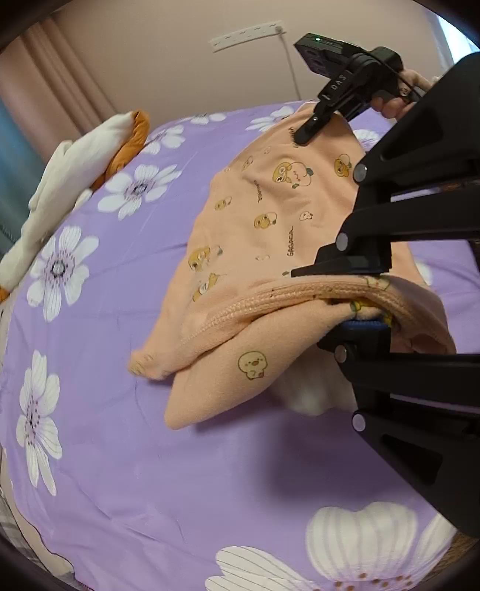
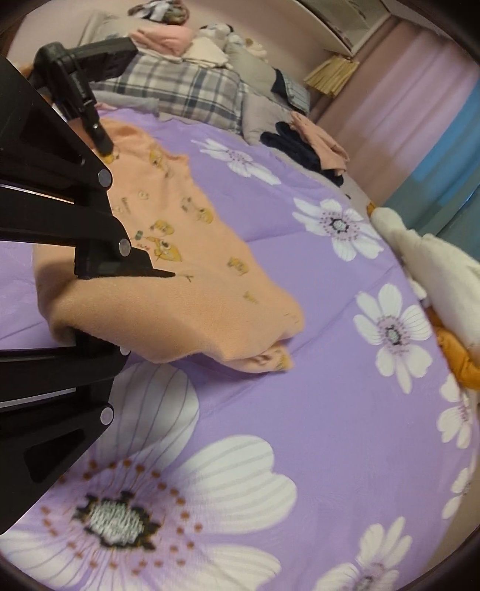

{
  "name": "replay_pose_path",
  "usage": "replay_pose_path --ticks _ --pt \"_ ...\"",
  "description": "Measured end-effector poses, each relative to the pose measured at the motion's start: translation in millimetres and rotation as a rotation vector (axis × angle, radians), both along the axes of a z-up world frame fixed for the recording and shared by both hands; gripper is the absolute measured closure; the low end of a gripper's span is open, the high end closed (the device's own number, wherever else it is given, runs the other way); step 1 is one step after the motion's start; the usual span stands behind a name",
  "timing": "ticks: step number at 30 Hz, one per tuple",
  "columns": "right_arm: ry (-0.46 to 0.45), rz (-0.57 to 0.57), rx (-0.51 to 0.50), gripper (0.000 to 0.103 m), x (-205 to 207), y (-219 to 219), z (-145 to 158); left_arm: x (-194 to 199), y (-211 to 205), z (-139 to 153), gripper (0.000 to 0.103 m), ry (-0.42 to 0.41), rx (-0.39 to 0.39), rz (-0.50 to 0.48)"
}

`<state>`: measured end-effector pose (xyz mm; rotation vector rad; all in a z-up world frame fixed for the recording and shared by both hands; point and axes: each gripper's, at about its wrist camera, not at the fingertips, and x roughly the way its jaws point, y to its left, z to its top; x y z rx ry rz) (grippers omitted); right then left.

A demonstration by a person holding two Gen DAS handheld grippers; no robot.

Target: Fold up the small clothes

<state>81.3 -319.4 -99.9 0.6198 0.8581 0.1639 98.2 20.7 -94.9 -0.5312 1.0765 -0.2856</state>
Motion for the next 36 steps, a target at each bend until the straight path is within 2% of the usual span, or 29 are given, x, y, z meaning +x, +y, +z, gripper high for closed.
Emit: replay_pose_path --ticks 5,7,10,13,19,25,29,32,36 --pt "0.019 -0.004 -0.03 0.089 -16.7 -1.1 7.3 -23.1 -5.3 -6.0 0.087 0.047 -0.002 -0.023" --pt "0.034 -0.008 -0.045 0.09 -23.7 -1.9 5.0 -31.6 -8.5 -13.7 0.086 0.062 0.031 -0.027" --pt "0.075 -0.017 -0.07 0.089 -29.3 -2.5 -6.7 -36.0 -10.2 -34.5 0.085 0.11 0.09 -0.011" --pt "0.133 -0.035 -0.09 0.09 -29.2 -4.2 -24.8 -34.0 -10.3 -45.3 0.082 0.13 0.102 0.004" --pt "0.191 -0.047 -0.106 0.089 -28.3 -5.7 -44.6 -32.7 -13.6 -45.1 0.076 0.131 0.13 0.014" --pt "0.189 -0.044 -0.105 0.09 -28.6 -6.0 -44.9 -43.8 -6.3 -43.4 0.071 0.138 0.123 0.036" --pt "0.194 -0.046 -0.114 0.09 -30.1 -4.4 -46.1 -49.2 2.2 -40.4 0.07 0.141 0.153 0.049" --pt "0.202 -0.045 -0.132 0.09 -29.4 -1.2 -44.9 -55.6 11.4 -39.7 0.069 0.136 0.123 0.063" --pt "0.21 -0.052 -0.148 0.09 -27.1 3.2 -43.6 -62.0 15.3 -35.9 0.067 0.133 0.128 0.065"
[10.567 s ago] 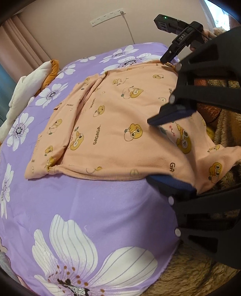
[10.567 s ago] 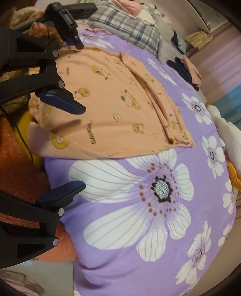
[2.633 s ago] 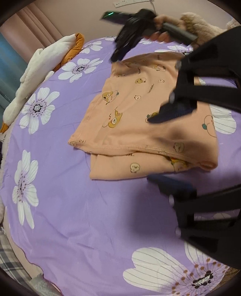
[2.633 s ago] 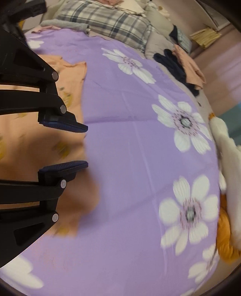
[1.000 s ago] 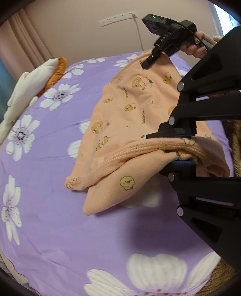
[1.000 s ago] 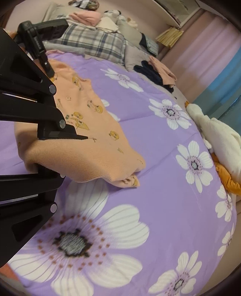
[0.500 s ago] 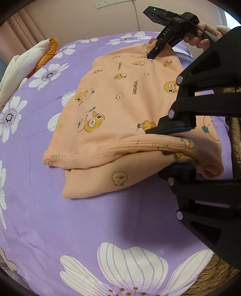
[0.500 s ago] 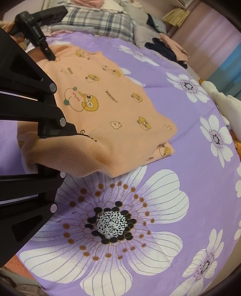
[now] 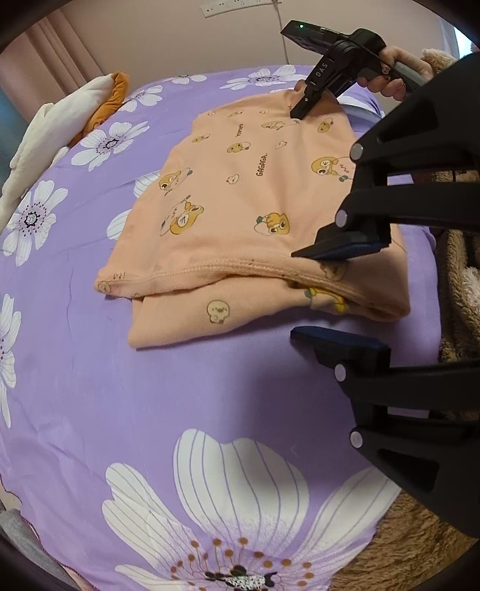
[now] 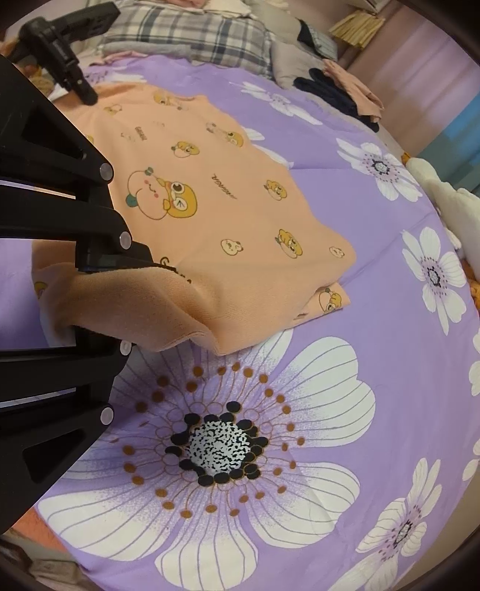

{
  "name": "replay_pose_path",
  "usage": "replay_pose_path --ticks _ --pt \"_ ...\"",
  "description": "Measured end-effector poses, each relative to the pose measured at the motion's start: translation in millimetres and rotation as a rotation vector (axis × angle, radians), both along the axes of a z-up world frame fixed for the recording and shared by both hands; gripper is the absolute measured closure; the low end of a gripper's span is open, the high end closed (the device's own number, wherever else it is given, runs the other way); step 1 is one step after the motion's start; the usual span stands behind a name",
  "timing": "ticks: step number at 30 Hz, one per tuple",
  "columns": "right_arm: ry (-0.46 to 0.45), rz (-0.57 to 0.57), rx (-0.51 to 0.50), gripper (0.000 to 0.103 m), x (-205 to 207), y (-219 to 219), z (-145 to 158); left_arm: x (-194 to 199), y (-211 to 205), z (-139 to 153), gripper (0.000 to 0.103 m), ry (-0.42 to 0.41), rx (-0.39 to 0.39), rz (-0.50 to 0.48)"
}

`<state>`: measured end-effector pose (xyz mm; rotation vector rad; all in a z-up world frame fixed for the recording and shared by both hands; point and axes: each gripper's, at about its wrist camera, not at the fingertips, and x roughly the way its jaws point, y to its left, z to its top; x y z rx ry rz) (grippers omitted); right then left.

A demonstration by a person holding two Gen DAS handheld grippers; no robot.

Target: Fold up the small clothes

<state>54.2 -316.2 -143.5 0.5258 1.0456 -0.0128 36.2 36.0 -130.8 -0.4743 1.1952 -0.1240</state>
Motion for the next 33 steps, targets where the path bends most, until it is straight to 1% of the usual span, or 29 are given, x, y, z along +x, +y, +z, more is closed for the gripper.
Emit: replay_pose_path --ticks 2,4,7,8,11,17,23,28,30,33 --pt "0.007 -0.015 0.01 0.089 1.4 0.6 0.4 -4.0 1.9 7.0 0.067 -0.015 0.025 -0.007" --pt "0.01 -0.019 0.007 0.089 2.1 2.8 1.7 -8.8 5.7 20.1 0.069 -0.06 0.054 -0.013" --pt "0.01 -0.018 -0.007 0.09 3.5 3.3 3.5 -13.4 14.8 33.6 0.068 -0.107 0.099 0.01" --pt "0.01 -0.018 -0.012 0.089 4.0 4.0 3.9 -14.3 17.7 36.3 0.067 -0.117 0.106 0.019" --pt "0.012 -0.022 -0.027 0.09 5.0 5.3 4.8 -16.1 25.4 38.6 0.061 -0.123 0.094 0.037" --pt "0.002 -0.019 -0.068 0.09 9.0 12.3 13.0 -19.2 35.4 40.4 0.059 -0.12 0.119 0.073" --pt "-0.038 0.001 -0.147 0.09 11.9 23.6 30.2 -24.4 49.6 43.9 0.058 -0.126 0.123 0.103" --pt "-0.074 0.023 -0.205 0.09 14.8 34.1 44.6 -29.7 58.1 46.5 0.058 -0.13 0.107 0.123" --pt "-0.093 0.04 -0.227 0.09 16.2 40.4 51.6 -32.0 60.6 47.6 0.058 -0.131 0.083 0.125" --pt "-0.123 0.068 -0.235 0.09 17.7 49.6 61.9 -34.7 62.3 50.5 0.058 -0.138 0.049 0.123"
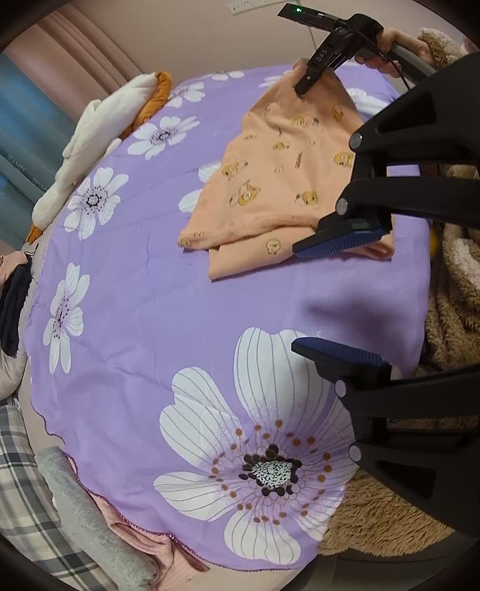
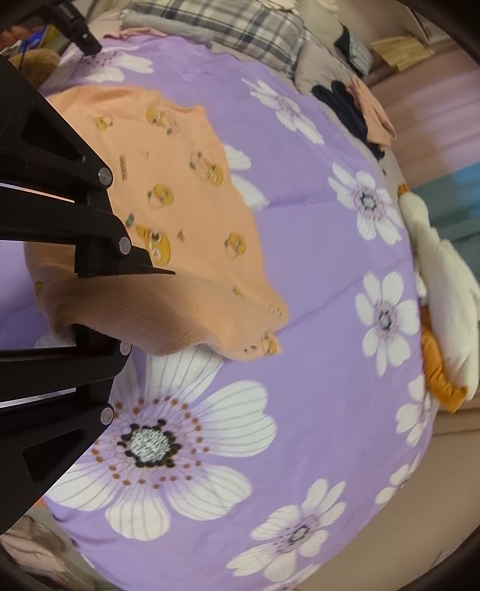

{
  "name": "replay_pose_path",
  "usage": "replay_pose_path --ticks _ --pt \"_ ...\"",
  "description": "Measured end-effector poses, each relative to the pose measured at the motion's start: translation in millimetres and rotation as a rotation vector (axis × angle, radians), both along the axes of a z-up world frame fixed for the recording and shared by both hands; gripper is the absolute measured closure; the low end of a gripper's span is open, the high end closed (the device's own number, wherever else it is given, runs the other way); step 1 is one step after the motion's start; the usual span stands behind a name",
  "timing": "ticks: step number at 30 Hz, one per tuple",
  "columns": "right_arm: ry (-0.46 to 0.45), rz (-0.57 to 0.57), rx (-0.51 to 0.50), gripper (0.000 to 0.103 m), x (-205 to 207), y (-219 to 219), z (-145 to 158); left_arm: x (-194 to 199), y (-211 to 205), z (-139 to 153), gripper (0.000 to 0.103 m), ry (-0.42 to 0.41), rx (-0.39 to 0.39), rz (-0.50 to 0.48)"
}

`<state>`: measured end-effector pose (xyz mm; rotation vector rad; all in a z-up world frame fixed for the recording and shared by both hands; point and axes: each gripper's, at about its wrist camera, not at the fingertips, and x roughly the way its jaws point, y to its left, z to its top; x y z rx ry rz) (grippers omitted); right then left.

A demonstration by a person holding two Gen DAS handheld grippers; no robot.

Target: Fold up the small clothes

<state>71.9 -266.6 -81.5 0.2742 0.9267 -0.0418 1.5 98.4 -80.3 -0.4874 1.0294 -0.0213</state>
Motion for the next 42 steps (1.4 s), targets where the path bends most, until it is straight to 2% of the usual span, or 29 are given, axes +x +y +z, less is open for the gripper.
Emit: replay_pose_path --ticks 9,19,27,31,36,41,42 --pt "-0.075 0.127 -0.061 0.09 2.6 43.5 27.9 -6.8 5.2 3.9 0.056 -0.012 0.01 0.011" --pt "-0.103 0.305 -0.095 0.09 5.0 97.5 32.8 -10.7 11.8 1.1 0.056 0.002 0.023 0.025" --pt "-0.059 0.451 -0.118 0.089 4.0 140.5 17.8 -9.4 10.0 -1.2 0.054 0.015 0.032 0.017" --pt "0.015 0.51 -0.148 0.089 9.1 161.9 -6.9 -8.7 7.9 -2.9 0.054 0.021 0.032 0.013" --pt "0.124 0.535 -0.147 0.089 14.5 175.4 -41.6 -7.8 5.2 -4.6 0.052 0.028 0.033 0.002" --pt "0.117 0.544 -0.128 0.089 11.6 171.8 -42.9 -4.6 1.1 -6.6 0.052 0.027 0.027 -0.002" --pt "0.117 0.544 -0.11 0.085 11.1 169.2 -41.5 -4.3 0.4 -5.7 0.052 0.02 0.021 -0.001"
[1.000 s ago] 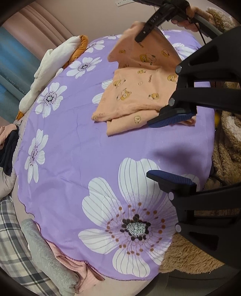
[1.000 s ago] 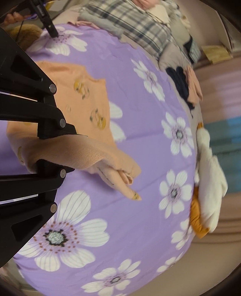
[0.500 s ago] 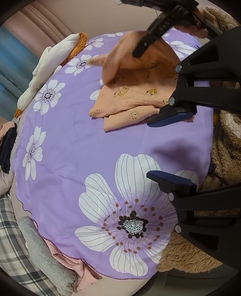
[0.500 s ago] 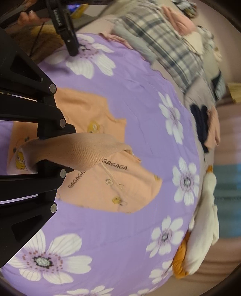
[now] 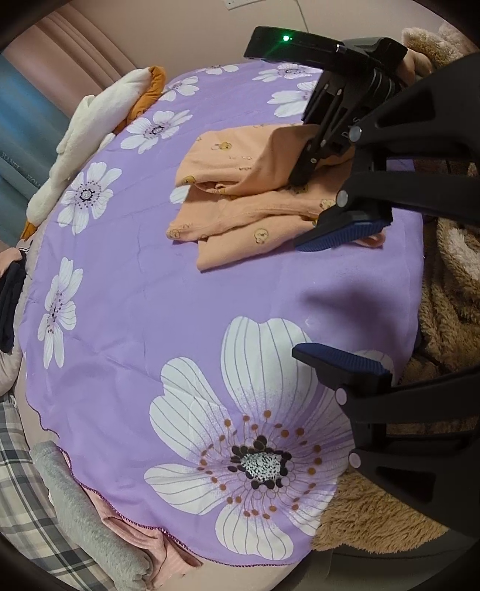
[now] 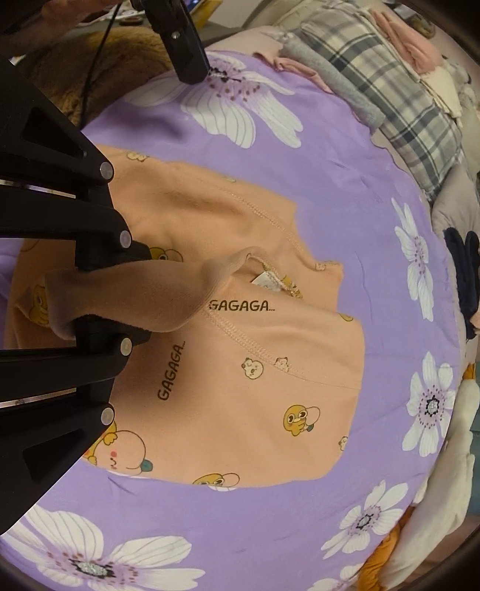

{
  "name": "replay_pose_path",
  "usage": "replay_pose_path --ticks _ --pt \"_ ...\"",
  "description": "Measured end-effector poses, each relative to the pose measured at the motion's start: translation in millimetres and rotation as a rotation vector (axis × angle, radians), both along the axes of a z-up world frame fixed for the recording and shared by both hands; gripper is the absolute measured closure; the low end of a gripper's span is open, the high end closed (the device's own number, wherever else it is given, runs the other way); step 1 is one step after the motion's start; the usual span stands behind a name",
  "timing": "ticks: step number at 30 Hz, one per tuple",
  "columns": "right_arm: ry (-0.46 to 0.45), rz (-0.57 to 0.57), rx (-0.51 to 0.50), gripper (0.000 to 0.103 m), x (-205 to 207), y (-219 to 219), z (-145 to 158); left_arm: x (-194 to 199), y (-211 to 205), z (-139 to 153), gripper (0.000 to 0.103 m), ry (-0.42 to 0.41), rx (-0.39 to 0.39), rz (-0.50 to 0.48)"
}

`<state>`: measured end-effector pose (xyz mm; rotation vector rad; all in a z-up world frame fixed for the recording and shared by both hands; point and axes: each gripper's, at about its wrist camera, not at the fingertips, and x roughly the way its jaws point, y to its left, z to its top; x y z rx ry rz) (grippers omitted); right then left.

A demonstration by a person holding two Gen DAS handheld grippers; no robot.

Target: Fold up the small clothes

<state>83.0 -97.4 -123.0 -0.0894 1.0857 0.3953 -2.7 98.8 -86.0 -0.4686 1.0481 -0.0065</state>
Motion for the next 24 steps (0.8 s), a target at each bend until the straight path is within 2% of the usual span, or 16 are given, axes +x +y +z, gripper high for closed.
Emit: replay_pose_path --ticks 1,3,5,10,14,19,21,24 --pt "0.006 0.002 0.019 0.082 -0.4 -2.4 0.1 0.2 -1.4 1.2 0.052 -0.006 -0.004 -0.003" --pt "0.028 0.014 0.082 0.064 -2.9 -7.6 3.3 1.7 -4.0 3.0 0.052 -0.013 -0.013 -0.018" --pt "0.043 0.031 0.151 0.057 -8.9 -11.8 8.8 4.0 -7.0 4.9 0.052 -0.02 -0.018 -0.032" --pt "0.032 0.047 0.265 0.053 -23.7 -26.4 29.2 15.6 -16.6 10.5 0.05 -0.043 -0.048 -0.073" --pt "-0.01 0.001 0.319 0.046 -31.2 -50.2 43.5 33.2 -31.4 16.4 0.038 -0.075 -0.11 -0.149" --pt "-0.068 -0.159 0.247 0.045 -32.5 -83.8 44.4 71.0 -65.2 10.3 0.033 -0.09 -0.183 -0.287" --pt "-0.067 -0.225 0.224 0.045 -33.6 -97.4 39.7 88.2 -79.1 -2.5 0.034 -0.055 -0.198 -0.313" --pt "-0.049 -0.288 0.224 0.045 -37.9 -116.2 33.9 106.4 -98.1 -18.9 0.034 0.005 -0.178 -0.334"
